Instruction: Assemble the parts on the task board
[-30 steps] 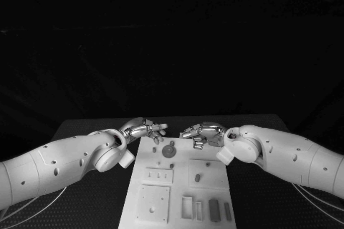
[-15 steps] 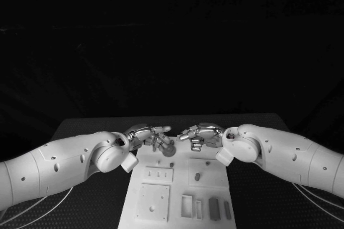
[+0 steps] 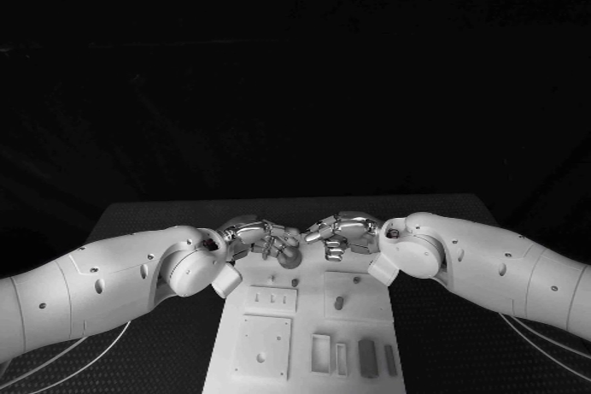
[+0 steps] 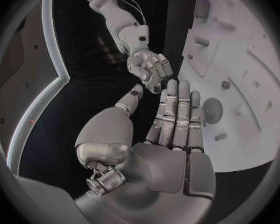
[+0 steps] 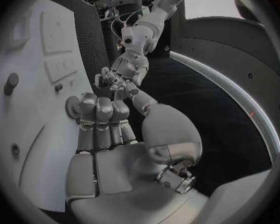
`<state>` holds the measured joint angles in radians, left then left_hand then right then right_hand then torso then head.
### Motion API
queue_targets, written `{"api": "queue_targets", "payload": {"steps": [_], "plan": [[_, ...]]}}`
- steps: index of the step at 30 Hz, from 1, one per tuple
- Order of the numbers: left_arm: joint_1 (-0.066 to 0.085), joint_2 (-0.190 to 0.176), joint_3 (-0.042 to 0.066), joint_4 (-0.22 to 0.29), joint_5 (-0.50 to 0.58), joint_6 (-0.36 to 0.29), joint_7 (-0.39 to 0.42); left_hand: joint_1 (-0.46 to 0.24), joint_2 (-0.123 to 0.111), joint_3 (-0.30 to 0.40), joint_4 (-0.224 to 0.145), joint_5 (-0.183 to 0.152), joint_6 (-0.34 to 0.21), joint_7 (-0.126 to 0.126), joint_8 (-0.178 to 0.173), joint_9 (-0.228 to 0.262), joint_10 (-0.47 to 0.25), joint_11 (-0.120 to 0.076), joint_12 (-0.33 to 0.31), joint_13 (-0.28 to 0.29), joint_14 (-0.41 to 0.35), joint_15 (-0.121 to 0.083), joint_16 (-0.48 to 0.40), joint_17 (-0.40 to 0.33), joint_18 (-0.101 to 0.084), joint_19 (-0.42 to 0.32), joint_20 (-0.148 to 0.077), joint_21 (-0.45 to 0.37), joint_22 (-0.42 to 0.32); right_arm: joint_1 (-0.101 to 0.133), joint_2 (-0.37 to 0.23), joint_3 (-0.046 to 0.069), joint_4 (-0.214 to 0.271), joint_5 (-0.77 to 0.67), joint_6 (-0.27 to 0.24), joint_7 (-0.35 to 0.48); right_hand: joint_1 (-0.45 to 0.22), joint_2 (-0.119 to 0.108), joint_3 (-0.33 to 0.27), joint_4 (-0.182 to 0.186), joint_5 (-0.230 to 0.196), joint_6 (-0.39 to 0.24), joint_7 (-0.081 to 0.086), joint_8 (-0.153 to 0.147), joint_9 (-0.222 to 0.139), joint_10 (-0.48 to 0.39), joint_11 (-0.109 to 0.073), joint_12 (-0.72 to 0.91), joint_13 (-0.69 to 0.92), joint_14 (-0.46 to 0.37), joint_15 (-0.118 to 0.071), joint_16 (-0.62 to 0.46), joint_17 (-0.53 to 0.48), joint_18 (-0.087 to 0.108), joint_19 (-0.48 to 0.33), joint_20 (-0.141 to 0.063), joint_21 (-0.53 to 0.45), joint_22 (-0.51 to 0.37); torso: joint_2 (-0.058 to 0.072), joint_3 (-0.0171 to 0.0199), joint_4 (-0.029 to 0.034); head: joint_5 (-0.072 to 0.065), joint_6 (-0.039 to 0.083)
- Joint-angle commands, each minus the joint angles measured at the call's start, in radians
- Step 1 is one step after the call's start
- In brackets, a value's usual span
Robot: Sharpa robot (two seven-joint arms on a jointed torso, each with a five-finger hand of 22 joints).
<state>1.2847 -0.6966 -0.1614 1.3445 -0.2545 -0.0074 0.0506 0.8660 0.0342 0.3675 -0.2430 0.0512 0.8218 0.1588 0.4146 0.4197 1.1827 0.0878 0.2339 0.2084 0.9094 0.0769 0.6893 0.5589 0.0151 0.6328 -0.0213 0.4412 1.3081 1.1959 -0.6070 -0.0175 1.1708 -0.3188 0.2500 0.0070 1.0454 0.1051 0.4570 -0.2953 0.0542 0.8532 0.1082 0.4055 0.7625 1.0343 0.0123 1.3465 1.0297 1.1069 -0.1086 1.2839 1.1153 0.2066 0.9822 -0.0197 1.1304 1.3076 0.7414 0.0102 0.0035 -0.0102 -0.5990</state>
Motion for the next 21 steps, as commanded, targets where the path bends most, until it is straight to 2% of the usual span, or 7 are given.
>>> {"api": "queue_targets", "payload": {"steps": [1,6,14,21], "plan": [[0.001,0.003,0.001,0.004,0.015,0.014,0.002,0.01,-0.001,-0.002,-0.007,0.001,0.007,0.002,-0.003,-0.001,-0.002,0.002,0.005,0.001,-0.004,0.001,0.004,-0.002,-0.015,0.002,0.004,-0.006,0.004,0.0,0.003,0.0,0.001,-0.022,0.033,0.0,-0.002,0.004,0.007,0.0,-0.005,0.147,-0.027,-0.001,0.001,-0.132,-0.034,0.0,0.002,-0.016,-0.012,-0.005,0.0,0.055,-0.006,-0.002,-0.005,0.009,0.0,-0.0001,-0.0004,0.0,0.0],[0.001,0.005,0.001,0.004,0.029,0.024,-0.001,-0.001,-0.003,-0.005,-0.004,0.0,0.011,0.001,-0.003,-0.001,-0.001,0.002,0.007,0.002,-0.004,0.002,0.004,-0.002,-0.015,0.002,0.006,-0.007,0.004,0.0,0.01,0.0,0.0,-0.027,0.033,-0.001,-0.002,0.004,0.007,0.0,-0.005,0.147,-0.027,-0.001,0.002,-0.133,-0.034,0.0,0.002,-0.016,-0.012,-0.005,0.0,0.055,-0.006,-0.002,-0.005,0.009,0.001,0.0011,0.001,0.001,-0.002],[0.001,0.005,0.001,0.002,0.032,0.058,-0.012,-0.03,-0.008,-0.011,0.008,-0.001,0.022,-0.004,-0.001,-0.001,0.005,-0.002,0.011,0.003,-0.007,0.004,0.002,-0.004,-0.015,0.0,0.007,-0.011,0.006,0.0,0.013,0.0,-0.001,-0.034,0.035,0.0,-0.002,0.004,0.008,0.0,-0.005,0.147,-0.027,-0.001,0.003,-0.133,-0.034,0.0,0.002,-0.016,-0.012,-0.005,0.0,0.055,-0.007,-0.001,-0.005,0.009,0.001,0.0,0.0006,0.0,-0.004],[0.001,0.005,0.001,0.002,0.03,0.061,-0.015,-0.041,-0.012,-0.013,0.013,-0.001,0.023,-0.004,-0.003,-0.002,0.004,-0.002,0.011,0.003,-0.008,0.004,0.002,-0.005,-0.015,-0.002,0.007,-0.013,0.007,0.0,0.014,0.0,-0.001,-0.035,0.036,-0.001,-0.003,0.004,0.009,0.0,-0.005,0.147,-0.027,-0.001,0.003,-0.133,-0.034,0.0,0.002,-0.017,-0.012,-0.005,0.0,0.055,-0.007,-0.001,-0.005,0.009,0.0,-0.0001,0.0006,0.0,-0.005]]}}
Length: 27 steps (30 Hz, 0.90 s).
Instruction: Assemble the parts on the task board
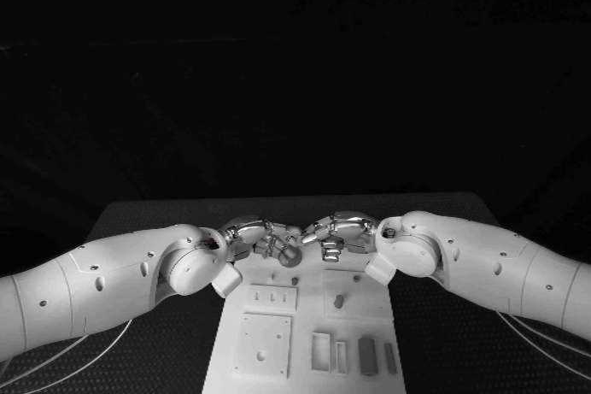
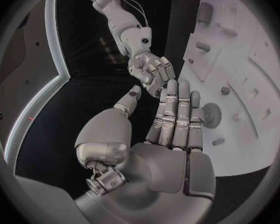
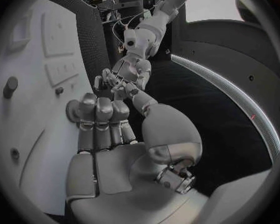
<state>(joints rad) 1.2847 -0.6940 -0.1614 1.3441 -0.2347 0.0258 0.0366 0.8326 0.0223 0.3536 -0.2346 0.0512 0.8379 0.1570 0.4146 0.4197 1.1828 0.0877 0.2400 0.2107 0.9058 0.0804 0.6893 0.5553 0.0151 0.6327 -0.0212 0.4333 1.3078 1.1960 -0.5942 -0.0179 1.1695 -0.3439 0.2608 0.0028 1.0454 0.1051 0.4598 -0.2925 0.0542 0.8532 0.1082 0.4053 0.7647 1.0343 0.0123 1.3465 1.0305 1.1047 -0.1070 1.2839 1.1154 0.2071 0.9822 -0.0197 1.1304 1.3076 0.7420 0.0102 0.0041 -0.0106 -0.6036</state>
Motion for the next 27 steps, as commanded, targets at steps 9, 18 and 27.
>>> {"api": "queue_targets", "payload": {"steps": [9,18,27], "plan": [[0.001,0.006,0.001,0.005,-0.001,0.029,0.002,0.014,-0.004,0.014,-0.016,-0.001,0.008,-0.003,-0.006,-0.003,0.003,-0.003,0.005,0.001,-0.004,0.0,0.004,-0.001,-0.015,-0.003,0.006,-0.006,0.011,0.0,0.007,-0.001,-0.002,-0.027,0.021,-0.002,-0.003,0.004,0.007,-0.003,-0.005,0.147,-0.026,-0.001,0.002,-0.134,-0.034,0.0,0.002,-0.015,-0.014,-0.005,0.0,0.055,-0.007,-0.001,-0.005,0.009,0.0,0.0006,-0.0002,0.001,0.0],[0.001,0.007,0.001,0.005,-0.014,0.032,0.005,0.062,-0.004,0.036,-0.05,-0.001,0.017,-0.005,-0.005,-0.001,0.006,-0.008,0.008,0.002,-0.005,0.0,0.007,-0.001,-0.015,-0.002,0.008,-0.006,0.016,0.0,0.014,-0.002,-0.003,-0.041,0.014,-0.004,-0.003,0.004,0.008,-0.003,-0.005,0.146,-0.026,-0.001,0.003,-0.135,-0.034,0.0,0.002,-0.015,-0.014,-0.005,0.0,0.055,-0.007,-0.001,-0.005,0.009,0.0,0.0013,-0.0005,0.001,-0.004],[0.001,0.009,0.001,0.004,-0.016,0.033,0.005,0.091,-0.003,0.045,-0.053,-0.001,0.024,-0.009,-0.004,0.0,0.008,-0.011,0.01,0.003,-0.005,0.001,0.008,-0.001,-0.015,-0.003,0.011,-0.006,0.018,0.0,0.018,-0.004,0.002,-0.054,0.013,-0.005,-0.002,0.004,0.011,-0.003,-0.005,0.143,-0.026,-0.003,0.005,-0.137,-0.033,0.0,0.003,-0.017,-0.013,-0.006,0.0,0.055,-0.007,0.0,-0.005,0.009,0.0,0.0013,-0.0003,0.001,-0.005]]}}
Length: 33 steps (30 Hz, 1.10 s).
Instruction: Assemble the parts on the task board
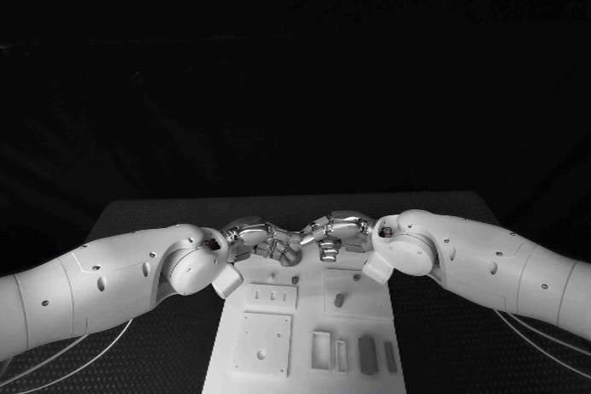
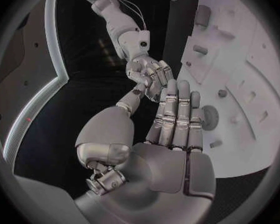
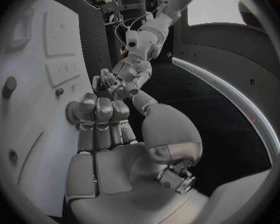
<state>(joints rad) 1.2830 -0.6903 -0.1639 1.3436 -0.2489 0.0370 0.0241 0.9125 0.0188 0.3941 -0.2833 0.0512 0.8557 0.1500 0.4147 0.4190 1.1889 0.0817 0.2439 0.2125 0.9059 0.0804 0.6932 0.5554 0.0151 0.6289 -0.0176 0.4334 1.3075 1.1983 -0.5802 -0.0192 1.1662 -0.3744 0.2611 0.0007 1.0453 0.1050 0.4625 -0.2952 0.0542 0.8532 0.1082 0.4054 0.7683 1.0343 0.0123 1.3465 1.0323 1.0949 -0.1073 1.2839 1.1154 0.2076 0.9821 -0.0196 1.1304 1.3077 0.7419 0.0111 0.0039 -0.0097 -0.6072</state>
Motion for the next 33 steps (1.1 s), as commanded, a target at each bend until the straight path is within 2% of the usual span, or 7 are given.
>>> {"api": "queue_targets", "payload": {"steps": [1,5,9,17,26,33], "plan": [[0.002,0.006,0.003,0.005,-0.003,0.022,0.018,0.013,0.001,0.004,-0.005,-0.001,0.006,-0.002,-0.004,0.0,0.002,-0.005,0.006,0.001,-0.005,0.001,0.004,-0.001,-0.015,0.0,0.007,-0.007,0.019,-0.002,0.005,-0.003,0.006,-0.026,0.01,-0.004,-0.002,0.005,0.009,0.0,-0.005,0.142,-0.025,-0.003,0.002,-0.137,-0.033,0.0,0.001,-0.007,-0.013,-0.006,0.0,0.054,-0.007,0.0,-0.005,0.009,0.0,0.0004,-0.0001,0.0,-0.001],[0.002,0.007,0.003,0.004,-0.003,0.022,0.019,0.023,0.002,0.006,-0.005,-0.001,0.009,-0.005,-0.004,0.001,0.003,-0.007,0.006,0.001,-0.005,0.001,0.005,-0.002,-0.015,0.0,0.008,-0.007,0.019,-0.002,0.005,-0.003,0.009,-0.031,0.005,-0.004,-0.002,0.005,0.011,0.0,-0.005,0.14,-0.024,-0.004,0.004,-0.14,-0.033,-0.001,0.001,-0.009,-0.013,-0.007,0.0,0.054,-0.008,0.0,-0.005,0.009,0.0,0.0001,0.0001,0.001,0.0],[0.002,0.007,0.003,0.004,-0.003,0.021,0.019,0.035,0.015,0.008,-0.004,-0.001,0.016,-0.01,-0.001,0.002,0.007,-0.011,0.008,0.002,-0.005,0.001,0.005,-0.002,-0.015,0.0,0.009,-0.007,0.019,-0.002,0.005,-0.003,0.011,-0.038,-0.002,-0.005,-0.001,0.006,0.015,0.0,-0.005,0.135,-0.023,-0.007,0.006,-0.144,-0.031,-0.004,0.001,-0.012,-0.011,-0.009,0.0,0.054,-0.01,0.001,-0.006,0.009,0.0,0.0001,0.0003,0.001,-0.001],[0.002,0.007,0.003,0.002,-0.003,0.013,0.026,0.05,0.058,0.011,-0.005,-0.001,0.033,-0.024,0.004,0.005,0.02,-0.021,0.012,0.004,-0.005,-0.002,0.007,-0.002,-0.015,-0.002,0.01,-0.008,0.019,-0.002,0.004,-0.004,0.019,-0.057,-0.024,-0.004,-0.004,0.021,0.029,0.0,-0.005,0.108,-0.012,-0.022,0.016,-0.168,-0.02,-0.016,-0.002,-0.033,-0.001,-0.02,-0.001,0.054,-0.023,0.007,-0.013,0.008,0.0,0.0002,-0.0003,0.002,-0.002],[0.002,0.008,0.003,-0.002,-0.003,0.004,0.032,0.087,0.103,0.013,-0.01,-0.001,0.057,-0.043,0.012,0.009,0.042,-0.032,0.014,0.005,-0.004,-0.006,0.009,-0.003,-0.015,-0.006,0.011,-0.011,0.019,-0.003,0.003,-0.004,0.024,-0.057,-0.037,0.002,-0.007,0.028,0.035,0.0,-0.005,0.097,-0.006,-0.027,0.024,-0.179,-0.014,-0.021,-0.004,-0.047,0.006,-0.025,-0.002,0.054,-0.033,0.013,-0.019,0.006,0.0,0.0001,0.0002,0.002,-0.002],[0.002,0.008,0.003,-0.003,-0.003,-0.001,0.033,0.102,0.113,0.009,-0.01,-0.002,0.065,-0.049,0.013,0.01,0.049,-0.034,0.014,0.005,-0.003,-0.007,0.01,-0.003,-0.015,-0.006,0.012,-0.011,0.019,-0.003,0.003,-0.004,0.025,-0.057,-0.04,0.004,-0.007,0.029,0.035,0.0,-0.005,0.096,-0.006,-0.027,0.025,-0.18,-0.014,-0.021,-0.004,-0.048,0.007,-0.025,-0.002,0.054,-0.033,0.014,-0.02,0.006,0.0,0.0006,-0.0006,0.002,-0.002]]}}
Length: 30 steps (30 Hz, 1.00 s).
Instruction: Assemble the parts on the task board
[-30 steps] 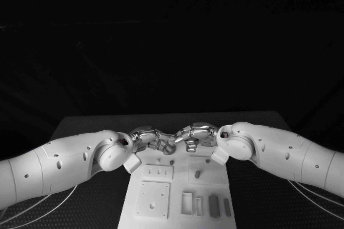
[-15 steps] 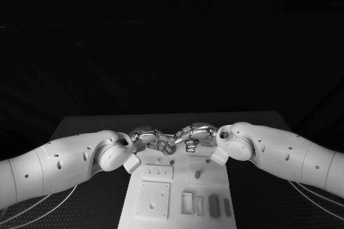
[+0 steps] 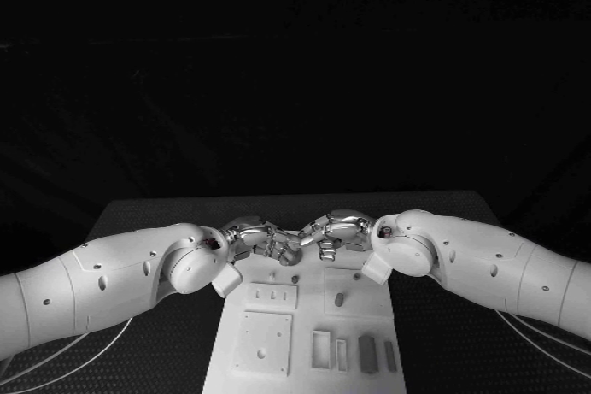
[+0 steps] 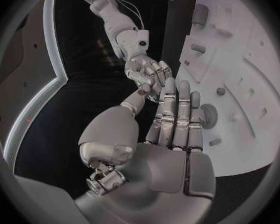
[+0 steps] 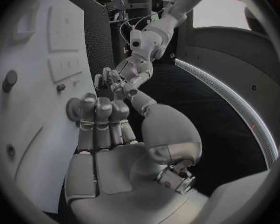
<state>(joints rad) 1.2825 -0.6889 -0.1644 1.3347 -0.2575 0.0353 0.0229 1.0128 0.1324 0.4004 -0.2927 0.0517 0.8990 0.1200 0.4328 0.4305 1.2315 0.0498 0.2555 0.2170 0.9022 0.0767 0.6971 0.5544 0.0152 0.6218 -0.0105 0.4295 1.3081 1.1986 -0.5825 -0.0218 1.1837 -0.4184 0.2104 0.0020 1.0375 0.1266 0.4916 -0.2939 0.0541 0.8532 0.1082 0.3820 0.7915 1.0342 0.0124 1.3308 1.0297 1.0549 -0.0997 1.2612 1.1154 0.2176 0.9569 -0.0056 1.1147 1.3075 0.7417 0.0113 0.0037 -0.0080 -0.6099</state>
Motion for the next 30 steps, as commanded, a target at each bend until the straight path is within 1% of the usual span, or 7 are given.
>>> {"api": "queue_targets", "payload": {"steps": [1,11,15,25,28,29,30], "plan": [[0.003,0.007,0.003,0.005,0.005,-0.001,0.034,0.002,0.0,0.002,0.0,-0.002,0.022,-0.02,-0.005,-0.001,0.007,-0.003,0.002,0.001,0.0,-0.004,0.006,-0.002,-0.015,0.001,0.006,-0.007,0.019,-0.003,0.005,-0.002,0.008,-0.013,0.011,0.003,0.001,0.007,0.006,-0.002,-0.005,0.096,-0.006,-0.004,0.002,-0.18,-0.014,-0.005,-0.002,-0.008,-0.001,-0.003,-0.002,0.044,-0.008,0.0,-0.004,0.006,0.0,0.0004,-0.0006,0.0,0.001],[0.003,0.007,0.003,0.004,0.005,-0.011,0.033,0.009,0.007,-0.002,-0.001,-0.002,0.024,-0.022,-0.005,-0.001,0.01,-0.004,0.0,0.001,0.0,-0.005,0.007,-0.002,-0.015,0.002,0.006,-0.007,0.019,-0.003,0.006,-0.002,0.009,-0.013,0.008,0.003,0.002,0.007,0.007,-0.002,-0.005,0.096,-0.006,-0.003,0.003,-0.18,-0.014,-0.005,-0.002,-0.009,-0.001,-0.003,-0.002,0.044,-0.009,0.0,-0.004,0.006,0.0,0.0,0.0002,0.0,-0.001],[0.003,0.007,0.003,0.004,0.0,-0.013,0.034,0.02,0.009,-0.004,-0.001,-0.002,0.026,-0.023,-0.005,0.0,0.012,-0.004,-0.001,0.0,0.001,-0.006,0.008,-0.002,-0.015,0.002,0.005,-0.007,0.018,-0.003,0.007,-0.002,0.008,-0.013,0.006,0.002,0.005,0.001,0.014,-0.001,-0.005,0.095,-0.006,-0.004,0.006,-0.181,-0.013,-0.006,-0.003,-0.011,0.0,-0.005,-0.002,0.044,-0.011,0.002,-0.007,0.005,0.0,-0.0001,0.0003,0.0,0.0],[0.003,0.007,0.003,0.006,-0.023,-0.02,0.035,0.041,0.012,-0.004,-0.001,0.0,0.032,-0.024,-0.005,0.001,0.019,-0.005,-0.003,0.001,0.002,-0.007,0.008,-0.003,-0.015,0.004,0.004,-0.008,0.018,-0.003,0.006,-0.003,0.008,-0.014,0.007,0.002,0.006,-0.001,0.019,-0.001,-0.005,0.095,-0.005,-0.005,0.009,-0.182,-0.012,-0.008,-0.005,-0.012,0.001,-0.006,-0.003,0.044,-0.011,0.004,-0.009,0.004,0.0,0.0001,0.0004,0.001,-0.002],[0.003,0.008,0.003,0.008,-0.04,-0.04,0.033,0.05,0.013,-0.002,0.0,0.0,0.035,-0.023,-0.005,0.001,0.023,-0.005,-0.003,0.001,0.004,-0.008,0.009,-0.003,-0.015,0.006,0.004,-0.008,0.017,-0.003,0.005,-0.003,0.009,-0.011,0.007,0.004,0.005,-0.002,0.022,-0.001,-0.005,0.095,-0.005,-0.006,0.01,-0.182,-0.012,-0.009,-0.006,-0.012,0.002,-0.007,-0.004,0.044,-0.011,0.005,-0.01,0.003,0.0,0.0,0.0008,0.001,-0.003],[0.003,0.008,0.003,0.008,-0.041,-0.043,0.033,0.054,0.011,0.001,0.0,0.0,0.038,-0.022,-0.005,0.002,0.025,-0.005,-0.003,0.001,0.006,-0.008,0.01,-0.003,-0.015,0.008,0.004,-0.008,0.017,-0.003,0.005,-0.003,0.009,-0.01,0.007,0.005,0.005,-0.002,0.023,0.0,-0.005,0.094,-0.005,-0.006,0.01,-0.182,-0.012,-0.009,-0.006,-0.013,0.002,-0.007,-0.004,0.044,-0.012,0.005,-0.01,0.003,0.0,0.0,0.0008,0.001,-0.003],[0.003,0.007,0.003,0.008,-0.042,-0.044,0.033,0.062,-0.005,0.022,0.006,-0.003,0.043,-0.021,-0.004,0.004,0.029,-0.005,-0.003,0.001,0.009,-0.009,0.011,-0.003,-0.015,0.014,0.003,-0.007,0.016,-0.003,0.004,-0.003,0.01,-0.007,0.007,0.006,0.004,-0.003,0.024,0.0,-0.005,0.094,-0.004,-0.007,0.01,-0.182,-0.012,-0.01,-0.006,-0.013,0.002,-0.008,-0.004,0.044,-0.012,0.005,-0.011,0.003,0.0,0.0,0.0007,0.002,-0.004]]}}
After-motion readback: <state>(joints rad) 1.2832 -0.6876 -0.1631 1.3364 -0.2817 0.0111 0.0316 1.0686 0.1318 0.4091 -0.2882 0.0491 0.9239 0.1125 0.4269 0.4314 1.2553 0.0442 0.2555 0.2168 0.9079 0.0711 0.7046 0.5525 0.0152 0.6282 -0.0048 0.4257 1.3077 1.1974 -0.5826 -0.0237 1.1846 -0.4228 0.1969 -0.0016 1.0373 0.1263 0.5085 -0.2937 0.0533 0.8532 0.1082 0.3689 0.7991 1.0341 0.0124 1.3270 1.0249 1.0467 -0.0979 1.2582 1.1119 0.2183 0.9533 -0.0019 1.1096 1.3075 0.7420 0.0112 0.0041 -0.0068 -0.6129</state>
